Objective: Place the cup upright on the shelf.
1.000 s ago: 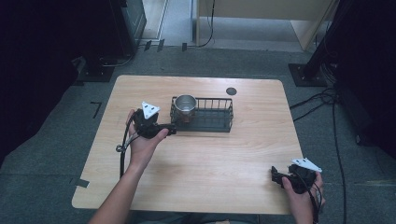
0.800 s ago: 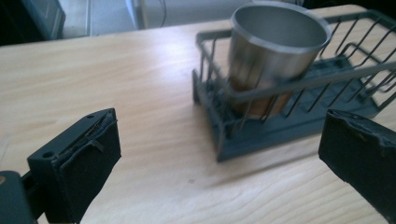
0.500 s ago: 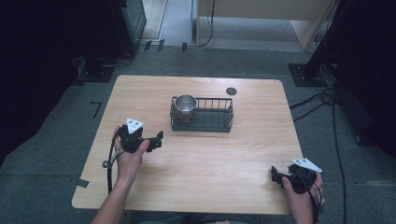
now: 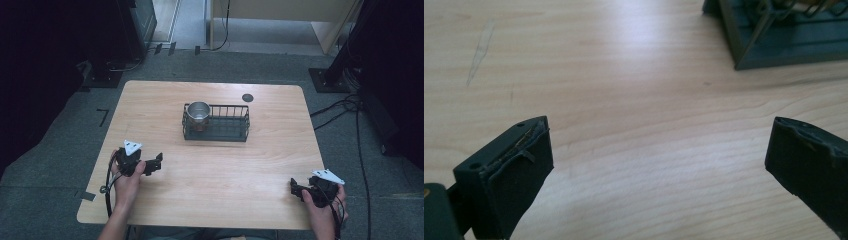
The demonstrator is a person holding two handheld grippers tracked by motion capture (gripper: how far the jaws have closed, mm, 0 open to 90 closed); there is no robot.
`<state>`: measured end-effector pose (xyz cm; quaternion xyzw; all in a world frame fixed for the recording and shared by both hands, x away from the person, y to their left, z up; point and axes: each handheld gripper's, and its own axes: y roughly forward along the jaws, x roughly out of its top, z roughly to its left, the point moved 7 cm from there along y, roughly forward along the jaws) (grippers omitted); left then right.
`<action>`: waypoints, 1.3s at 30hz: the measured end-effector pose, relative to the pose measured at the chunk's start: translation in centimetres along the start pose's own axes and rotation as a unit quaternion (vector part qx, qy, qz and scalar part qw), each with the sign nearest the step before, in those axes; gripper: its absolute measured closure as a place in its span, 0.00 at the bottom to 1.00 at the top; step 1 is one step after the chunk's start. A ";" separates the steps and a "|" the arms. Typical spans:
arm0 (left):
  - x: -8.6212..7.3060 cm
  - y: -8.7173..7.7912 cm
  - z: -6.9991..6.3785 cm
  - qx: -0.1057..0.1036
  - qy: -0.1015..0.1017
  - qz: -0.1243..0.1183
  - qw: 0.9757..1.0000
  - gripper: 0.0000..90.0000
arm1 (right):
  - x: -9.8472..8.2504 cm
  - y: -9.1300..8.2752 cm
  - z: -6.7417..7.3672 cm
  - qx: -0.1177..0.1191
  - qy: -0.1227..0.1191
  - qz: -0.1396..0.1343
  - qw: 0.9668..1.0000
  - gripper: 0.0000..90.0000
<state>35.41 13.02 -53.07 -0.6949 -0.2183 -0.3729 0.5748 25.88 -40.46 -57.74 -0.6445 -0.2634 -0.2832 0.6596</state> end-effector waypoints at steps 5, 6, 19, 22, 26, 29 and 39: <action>-1.5 0.0 0.9 0.010 -0.002 0.014 1.000 0.00 | 0.0 0.0 0.0 0.000 0.000 0.000 1.000 0.00; -1.8 0.0 1.1 0.013 -0.001 0.016 1.000 0.00 | 0.0 0.0 0.0 0.000 0.000 0.000 1.000 0.00; -5.1 -1.4 4.4 0.055 0.010 0.039 0.998 0.00 | 0.0 0.0 0.0 0.000 0.000 0.000 1.000 0.00; -5.6 -1.8 5.4 0.062 0.010 0.043 0.997 0.00 | 0.0 0.0 0.0 0.000 0.000 0.000 1.000 0.00; -6.1 -2.4 6.7 0.071 0.007 0.047 0.996 0.00 | 0.0 0.0 0.0 -0.001 0.000 0.000 1.000 0.00; -6.3 -2.5 7.4 0.073 0.007 0.051 0.996 0.00 | 0.0 0.0 0.0 0.000 0.000 0.000 1.000 0.00; -6.4 -2.4 8.0 0.047 0.008 0.060 0.997 0.00 | 0.0 0.0 0.0 -0.001 -0.001 0.000 1.000 0.00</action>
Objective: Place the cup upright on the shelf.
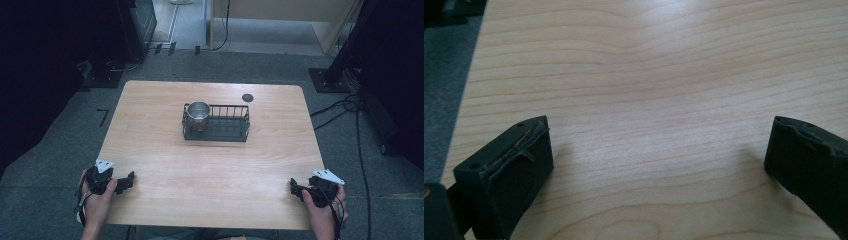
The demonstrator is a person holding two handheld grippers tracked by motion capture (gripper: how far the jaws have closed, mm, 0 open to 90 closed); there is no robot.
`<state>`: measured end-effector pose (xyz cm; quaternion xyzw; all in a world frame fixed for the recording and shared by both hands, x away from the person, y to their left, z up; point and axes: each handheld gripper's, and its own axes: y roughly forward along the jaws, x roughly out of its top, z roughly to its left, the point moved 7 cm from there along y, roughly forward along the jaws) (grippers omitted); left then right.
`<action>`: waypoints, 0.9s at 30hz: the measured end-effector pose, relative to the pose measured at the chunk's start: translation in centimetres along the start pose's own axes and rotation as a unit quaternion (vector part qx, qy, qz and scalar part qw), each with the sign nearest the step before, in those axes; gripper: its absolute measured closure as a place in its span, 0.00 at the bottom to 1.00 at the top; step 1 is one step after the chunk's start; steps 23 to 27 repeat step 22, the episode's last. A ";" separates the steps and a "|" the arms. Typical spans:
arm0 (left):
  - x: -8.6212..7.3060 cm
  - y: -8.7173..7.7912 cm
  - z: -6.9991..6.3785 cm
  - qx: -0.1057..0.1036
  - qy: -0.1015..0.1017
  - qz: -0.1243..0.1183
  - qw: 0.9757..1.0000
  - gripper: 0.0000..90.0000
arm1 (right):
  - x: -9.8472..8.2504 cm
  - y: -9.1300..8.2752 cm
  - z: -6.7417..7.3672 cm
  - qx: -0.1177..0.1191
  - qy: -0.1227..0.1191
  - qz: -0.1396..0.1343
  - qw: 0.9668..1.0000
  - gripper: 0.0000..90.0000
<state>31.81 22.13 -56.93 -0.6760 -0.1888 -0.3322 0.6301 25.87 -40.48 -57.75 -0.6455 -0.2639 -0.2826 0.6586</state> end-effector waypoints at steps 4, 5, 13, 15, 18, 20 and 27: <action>0.0 0.0 -0.1 -0.005 0.005 0.000 1.000 0.00 | 0.0 0.0 0.0 0.000 0.000 0.000 1.000 0.00; -0.1 -0.1 -0.1 -0.007 0.007 -0.001 1.000 0.00 | 0.0 0.0 0.0 0.000 0.000 0.000 1.000 0.00; -0.1 -0.1 -0.1 -0.007 0.007 0.000 1.000 0.00 | 0.0 0.0 0.0 0.000 0.000 0.000 1.000 0.00; -0.1 -0.1 -0.2 -0.007 0.007 0.000 1.000 0.00 | 0.0 0.0 0.0 0.001 0.000 0.000 1.000 0.00; -0.1 -0.1 -0.3 -0.005 0.006 0.000 1.000 0.00 | 0.0 0.0 0.0 0.000 0.000 0.000 1.000 0.00; -0.1 -0.1 -0.4 -0.006 0.007 0.000 1.000 0.00 | 0.0 0.0 0.0 0.000 0.000 0.000 1.000 0.00; -0.1 -0.1 -0.6 -0.010 0.010 0.000 1.000 0.00 | 0.0 0.0 0.0 0.000 0.000 0.000 1.000 0.00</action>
